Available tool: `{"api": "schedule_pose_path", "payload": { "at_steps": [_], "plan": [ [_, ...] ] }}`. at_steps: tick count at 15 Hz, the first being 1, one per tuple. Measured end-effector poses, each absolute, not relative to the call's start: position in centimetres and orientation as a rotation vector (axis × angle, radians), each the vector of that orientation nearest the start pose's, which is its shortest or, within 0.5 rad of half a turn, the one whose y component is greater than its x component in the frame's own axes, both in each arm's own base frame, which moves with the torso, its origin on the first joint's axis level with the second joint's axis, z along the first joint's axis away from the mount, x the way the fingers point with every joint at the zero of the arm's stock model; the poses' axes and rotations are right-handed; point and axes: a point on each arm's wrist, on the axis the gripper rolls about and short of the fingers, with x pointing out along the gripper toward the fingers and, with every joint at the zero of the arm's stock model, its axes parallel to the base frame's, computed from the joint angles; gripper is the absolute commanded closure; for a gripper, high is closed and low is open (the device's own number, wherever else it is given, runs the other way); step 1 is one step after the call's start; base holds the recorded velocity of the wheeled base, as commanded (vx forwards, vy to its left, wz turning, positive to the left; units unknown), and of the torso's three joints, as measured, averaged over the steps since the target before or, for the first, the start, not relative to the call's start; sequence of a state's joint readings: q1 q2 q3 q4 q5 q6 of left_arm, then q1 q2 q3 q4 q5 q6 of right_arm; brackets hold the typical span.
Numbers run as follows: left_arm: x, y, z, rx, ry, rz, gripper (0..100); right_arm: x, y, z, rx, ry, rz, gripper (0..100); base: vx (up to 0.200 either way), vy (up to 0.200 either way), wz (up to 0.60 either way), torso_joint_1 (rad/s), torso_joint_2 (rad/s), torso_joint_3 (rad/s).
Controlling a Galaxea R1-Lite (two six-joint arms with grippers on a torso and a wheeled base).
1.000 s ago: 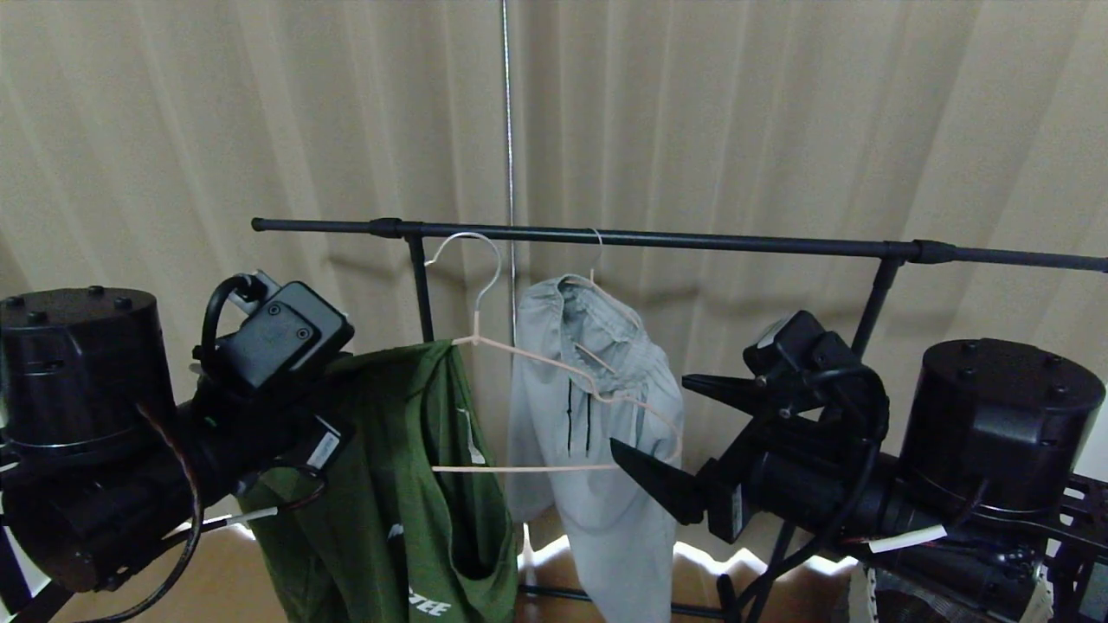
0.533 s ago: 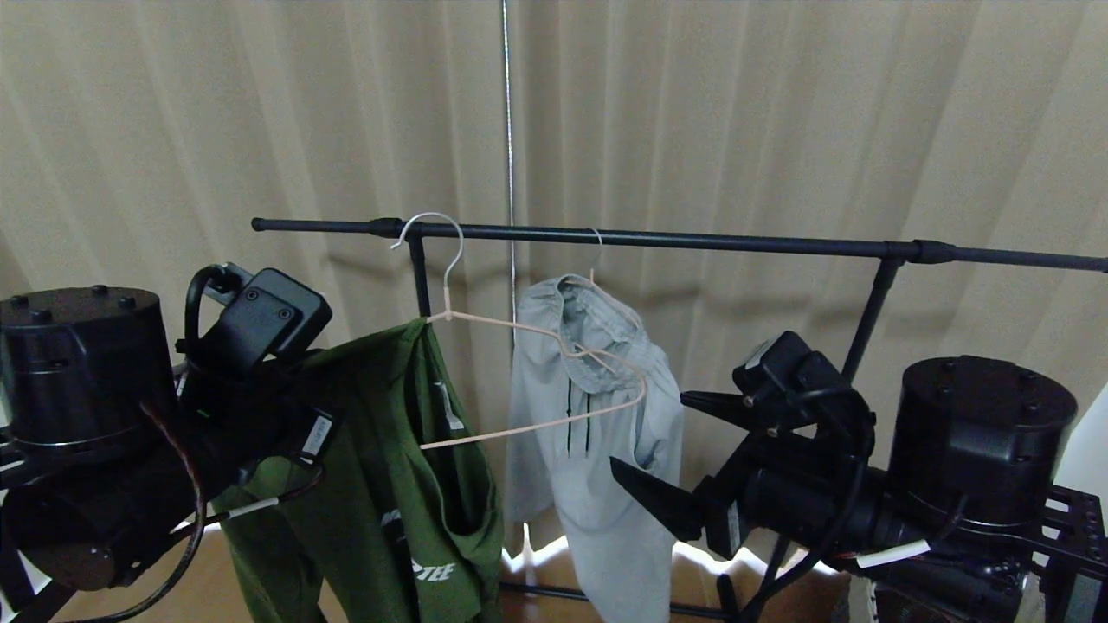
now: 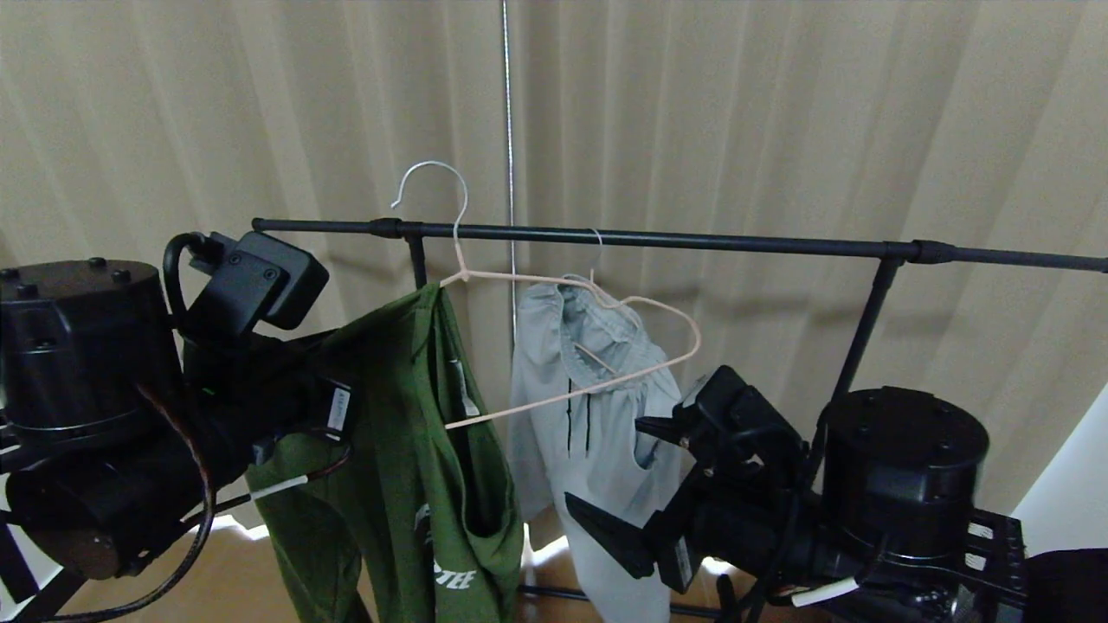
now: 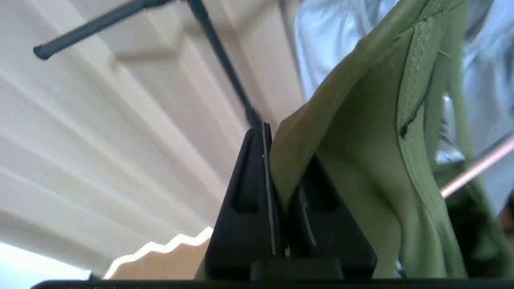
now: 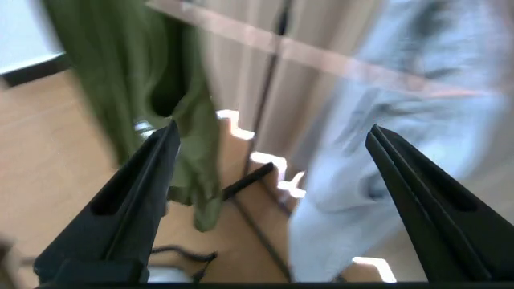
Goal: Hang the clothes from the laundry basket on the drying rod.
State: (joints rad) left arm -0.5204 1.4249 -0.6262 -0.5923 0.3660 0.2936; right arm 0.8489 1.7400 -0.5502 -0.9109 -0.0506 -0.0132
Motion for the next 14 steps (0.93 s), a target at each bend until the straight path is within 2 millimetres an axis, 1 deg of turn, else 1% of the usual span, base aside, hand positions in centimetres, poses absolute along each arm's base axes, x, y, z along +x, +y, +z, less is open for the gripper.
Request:
{"api": "schedule_pose_path", "payload": {
  "at_steps": [3,5,8,11,14],
  "plan": [
    [20.1,-11.3,21.0,0.344,0.138,-0.205,100,19.9,22.8,12.2,-0.131,0.225,0.785,0,0.000,0.000,0.00,0.000,0.00,0.000],
    [19.6,-11.8,21.4,0.336,0.120,-0.232,100,20.7,23.7,11.5,-0.136,0.230,0.772,0,0.000,0.000,0.00,0.000,0.00,0.000],
    [18.7,-12.4,21.8,0.333,0.097,-0.269,100,21.5,24.6,10.7,-0.143,0.243,0.769,0,0.000,0.000,0.00,0.000,0.00,0.000],
    [18.4,-12.6,22.0,0.330,0.086,-0.285,100,21.9,25.0,9.8,-0.154,0.266,0.765,0,0.000,0.000,0.00,0.000,0.00,0.000],
    [18.2,-12.4,22.3,0.326,0.075,-0.280,100,21.9,24.3,8.9,-0.173,0.294,0.713,0,0.000,0.000,0.00,0.000,0.00,0.000]
  ]
}}
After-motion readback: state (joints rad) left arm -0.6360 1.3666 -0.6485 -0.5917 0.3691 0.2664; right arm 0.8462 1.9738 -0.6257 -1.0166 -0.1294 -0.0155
